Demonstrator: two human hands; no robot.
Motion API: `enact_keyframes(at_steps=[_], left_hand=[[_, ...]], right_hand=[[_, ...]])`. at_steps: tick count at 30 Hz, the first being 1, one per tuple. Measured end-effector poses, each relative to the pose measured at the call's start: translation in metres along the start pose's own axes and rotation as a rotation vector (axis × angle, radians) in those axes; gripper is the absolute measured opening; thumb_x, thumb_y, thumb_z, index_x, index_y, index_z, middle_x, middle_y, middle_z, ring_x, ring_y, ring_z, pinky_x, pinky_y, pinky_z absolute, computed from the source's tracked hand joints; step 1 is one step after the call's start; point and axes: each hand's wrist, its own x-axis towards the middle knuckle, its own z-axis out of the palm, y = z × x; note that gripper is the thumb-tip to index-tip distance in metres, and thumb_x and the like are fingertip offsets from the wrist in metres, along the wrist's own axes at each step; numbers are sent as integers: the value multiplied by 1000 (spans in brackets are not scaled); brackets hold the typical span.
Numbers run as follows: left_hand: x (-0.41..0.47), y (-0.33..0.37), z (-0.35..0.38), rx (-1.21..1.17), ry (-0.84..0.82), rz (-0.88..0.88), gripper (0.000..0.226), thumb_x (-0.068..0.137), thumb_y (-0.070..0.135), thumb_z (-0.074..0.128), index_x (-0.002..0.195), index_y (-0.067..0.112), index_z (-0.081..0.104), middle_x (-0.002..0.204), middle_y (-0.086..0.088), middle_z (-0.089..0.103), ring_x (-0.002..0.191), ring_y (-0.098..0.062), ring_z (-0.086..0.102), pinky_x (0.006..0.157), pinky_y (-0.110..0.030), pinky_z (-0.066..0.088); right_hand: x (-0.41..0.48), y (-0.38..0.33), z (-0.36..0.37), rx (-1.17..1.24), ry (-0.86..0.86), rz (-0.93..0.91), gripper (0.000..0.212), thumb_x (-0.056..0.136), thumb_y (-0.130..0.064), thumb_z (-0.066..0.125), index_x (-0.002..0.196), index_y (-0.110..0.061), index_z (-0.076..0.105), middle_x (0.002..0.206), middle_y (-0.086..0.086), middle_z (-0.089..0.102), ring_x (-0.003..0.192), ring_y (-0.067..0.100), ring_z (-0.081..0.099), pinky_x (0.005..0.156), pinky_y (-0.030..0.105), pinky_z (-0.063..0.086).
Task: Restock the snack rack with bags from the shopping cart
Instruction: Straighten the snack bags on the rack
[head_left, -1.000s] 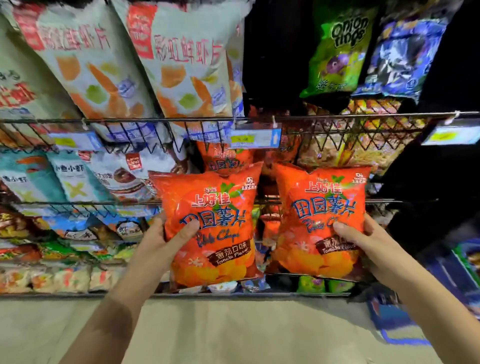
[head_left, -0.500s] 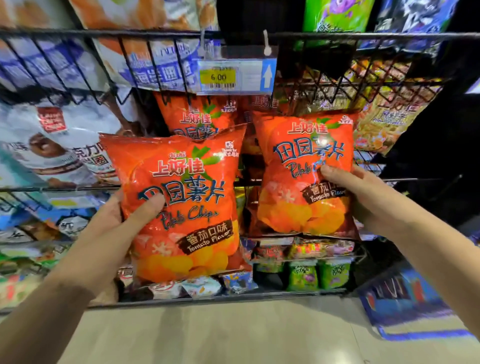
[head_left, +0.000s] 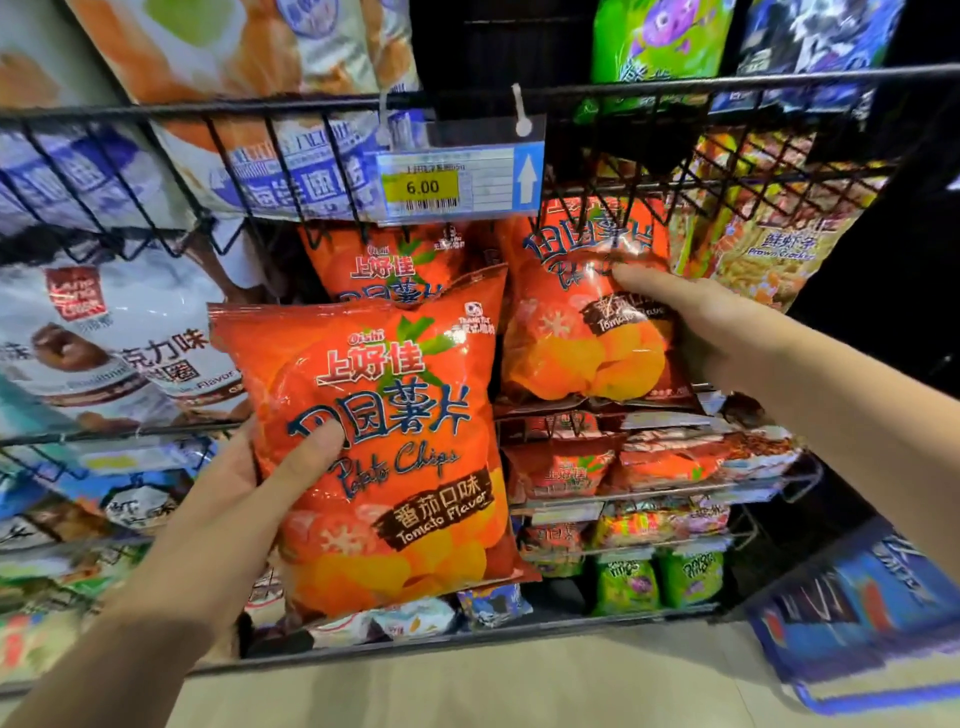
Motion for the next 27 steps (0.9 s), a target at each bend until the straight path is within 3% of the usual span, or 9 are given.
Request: enact_keyframes(at_steps=[2,4,7,10,15,20,23,25,27], left_hand=[[2,0,1,-15,-4,-11,71,41,87,82,100,48,75,119,-3,76,115,-28,71,107,-57,48],[3,2,3,-24,-17,-22,76,39,87,83,103,49,74,118,0,77,111,-26,73,102,-55,51],[3,-1,4,-92,-42,-63,84,31,79,91,107,47,75,115,2,79,102,-18,77,91,-44,55],[5,0,5,-121,-16,-58,82,20,78,92,96,48,78,108,3,80,94,-15,78,71,-29,62],[6,1,7,-128,-1,-71,87,20,78,92,100,46,77,110,2,80,96,-18,78,79,-39,58],[4,-3,6,-148,-53,-40,80,25,75,93,98,45,78,110,0,80,95,-19,78,65,-23,62],[3,-9,5,-148,-60,-36,81,28,75,93,101,45,78,112,-1,79,98,-18,78,68,-22,62],[5,-13,3,-121,-20,-34,90,29,78,92,109,39,76,113,-4,79,101,-23,77,73,-31,64],[10,-20,-3,-9,45,-26,119,28,87,84,125,22,67,119,-14,75,110,-37,72,91,-55,60]], right_hand=[[9,0,0,11,17,-22,26,87,-39,70,108,-23,76,105,4,80,96,23,77,73,34,64],[19,1,-2,18,31,-53,22,84,-42,71,102,-32,79,106,-3,79,100,18,76,84,37,61],[33,2,-2,8,18,-61,48,75,-50,76,118,-29,74,114,-1,78,106,18,74,97,41,55],[46,2,-2,6,45,-106,58,73,-44,77,126,-23,69,115,-7,77,106,10,73,99,36,53],[63,18,-4,-20,16,-154,46,93,-28,70,137,-18,61,127,-1,73,115,16,71,89,32,60],[67,31,-2,-104,28,-207,35,97,-19,67,131,-26,59,121,-12,74,107,1,70,83,16,55],[69,38,-5,-162,28,-236,51,94,-22,71,141,-21,52,130,-5,70,120,10,67,96,29,55],[69,41,-7,-166,32,-244,66,87,-27,76,146,-20,46,135,-2,68,125,16,64,104,38,50],[71,44,-9,-191,38,-241,64,85,-26,77,141,-25,47,131,-6,69,122,11,65,104,32,49]])
